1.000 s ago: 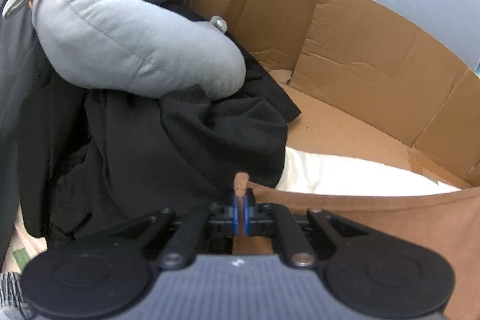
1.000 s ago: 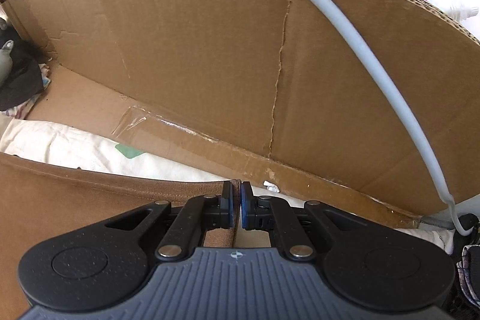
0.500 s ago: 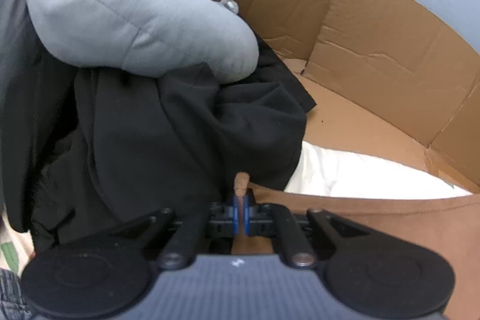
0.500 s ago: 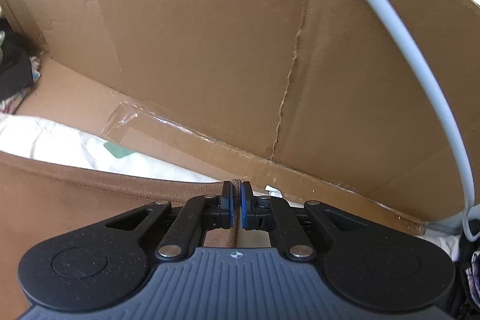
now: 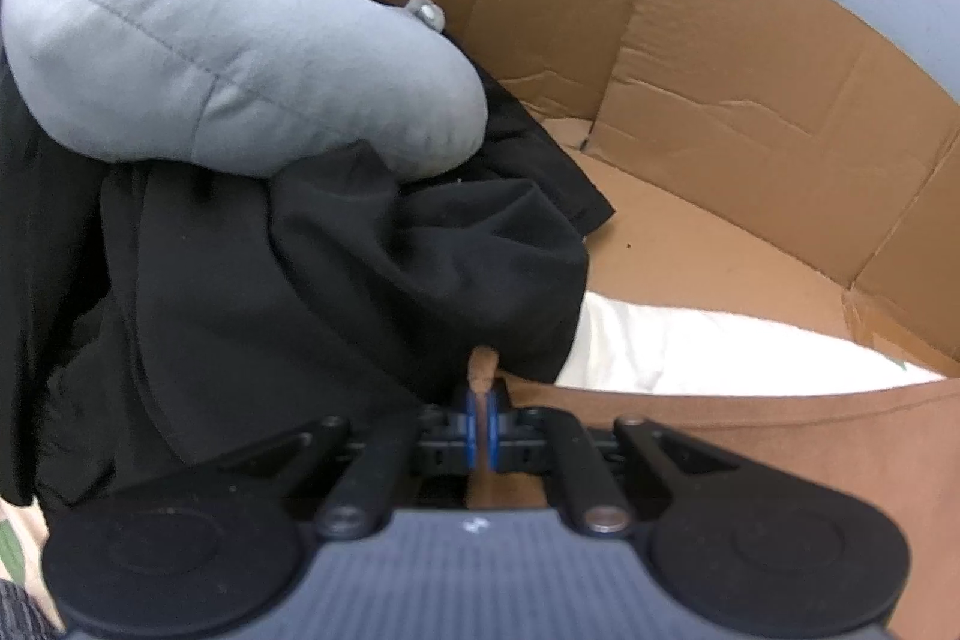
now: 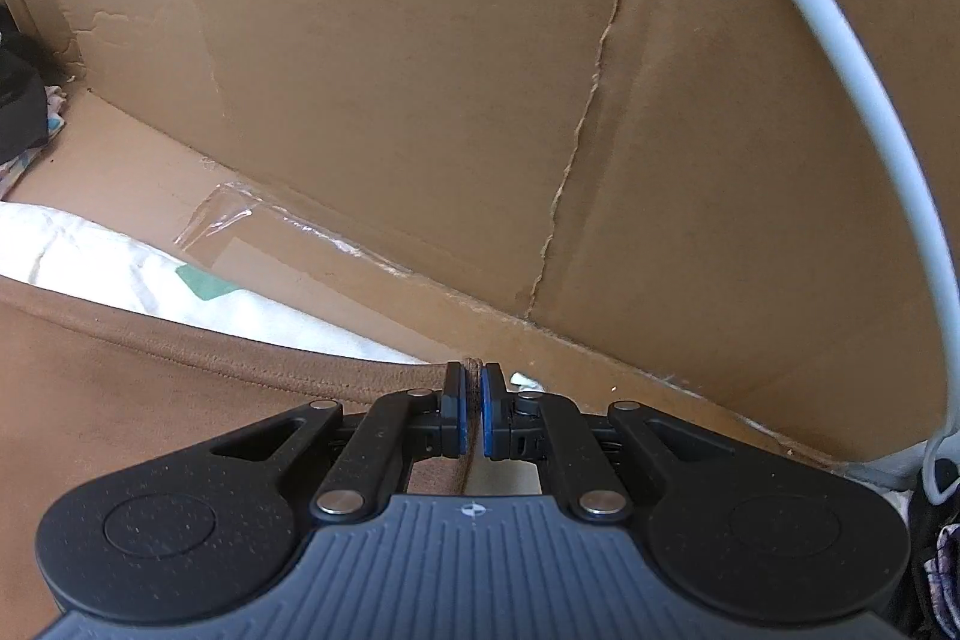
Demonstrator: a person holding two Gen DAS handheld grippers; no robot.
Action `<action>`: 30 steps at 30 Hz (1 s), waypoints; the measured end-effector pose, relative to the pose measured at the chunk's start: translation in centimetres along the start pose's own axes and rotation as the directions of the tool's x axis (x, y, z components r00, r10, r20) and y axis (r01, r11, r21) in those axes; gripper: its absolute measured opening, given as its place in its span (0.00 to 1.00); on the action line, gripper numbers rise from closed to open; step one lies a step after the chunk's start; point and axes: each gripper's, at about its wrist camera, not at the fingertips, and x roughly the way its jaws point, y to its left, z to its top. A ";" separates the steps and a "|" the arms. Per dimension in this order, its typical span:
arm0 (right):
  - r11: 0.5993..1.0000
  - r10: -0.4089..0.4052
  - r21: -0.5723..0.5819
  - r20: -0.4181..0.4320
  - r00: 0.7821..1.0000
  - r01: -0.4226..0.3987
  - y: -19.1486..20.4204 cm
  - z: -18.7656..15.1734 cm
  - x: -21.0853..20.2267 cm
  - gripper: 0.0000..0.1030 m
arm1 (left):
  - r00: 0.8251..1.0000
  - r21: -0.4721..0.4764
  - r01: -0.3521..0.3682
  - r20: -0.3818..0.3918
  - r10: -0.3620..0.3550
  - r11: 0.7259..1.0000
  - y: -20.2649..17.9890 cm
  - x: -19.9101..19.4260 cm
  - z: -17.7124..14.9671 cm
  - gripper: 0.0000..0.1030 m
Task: Fold clothes
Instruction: 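Carry the hem over toward the collar with both tools and lower it, then open both tools and release the hem onto the shirt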
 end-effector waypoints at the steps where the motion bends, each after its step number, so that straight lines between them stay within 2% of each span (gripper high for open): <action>1: 1.000 0.002 0.002 -0.002 1.000 -0.002 -0.1 0.0 0.0 0.03 | 1.000 0.006 0.000 0.001 0.000 1.000 -0.1 0.1 0.0 0.04; 11: 1.000 0.004 0.030 0.015 1.000 -0.005 -1.1 -0.4 -1.1 0.03 | 0.999 0.022 0.022 0.031 -0.023 0.999 0.2 -0.6 -0.3 0.04; 16: 0.999 -0.009 0.031 0.024 1.000 0.008 -1.0 0.2 -1.0 0.04 | 1.000 0.038 0.019 0.022 -0.020 0.999 0.2 0.0 -0.5 0.04; 18: 0.999 0.011 0.047 0.011 1.000 -0.012 -0.9 0.3 -0.5 0.05 | 1.000 0.022 0.013 0.009 -0.013 1.000 0.2 0.4 -0.4 0.07; 20: 0.996 0.044 0.080 -0.005 0.999 -0.044 -1.0 0.1 -0.3 0.20 | 1.000 -0.012 0.017 -0.013 -0.017 1.000 0.2 0.5 -0.3 0.09; 21: 0.995 0.045 0.090 0.006 0.999 -0.046 -1.2 -0.1 -0.8 0.25 | 1.000 -0.018 0.019 -0.022 -0.020 1.000 0.2 0.3 -0.2 0.11; 22: 0.994 0.051 0.094 0.021 0.998 -0.053 -1.4 -0.3 -1.4 0.33 | 0.999 -0.022 0.022 -0.031 -0.022 1.000 0.1 0.1 -0.1 0.20; 23: 0.993 0.062 0.097 0.028 0.998 -0.064 -1.7 -0.5 -2.0 0.35 | 0.999 -0.024 0.025 -0.040 -0.026 0.999 0.0 -0.2 -0.1 0.31; 25: 0.989 0.095 0.115 0.015 0.995 -0.096 -2.4 -0.9 -2.8 0.36 | 0.999 -0.015 0.024 -0.048 -0.025 1.000 -0.2 -1.3 -0.2 0.42; 26: 0.986 0.112 0.125 0.005 0.994 -0.112 -2.8 -1.1 -3.1 0.35 | 0.999 -0.005 0.024 -0.045 -0.024 1.000 -0.3 -1.9 -0.3 0.45; 30: 0.981 0.153 0.129 -0.039 0.987 -0.147 -3.5 -2.8 -4.4 0.35 | 0.998 -0.004 0.027 -0.055 -0.027 1.000 0.2 -4.3 -1.3 0.45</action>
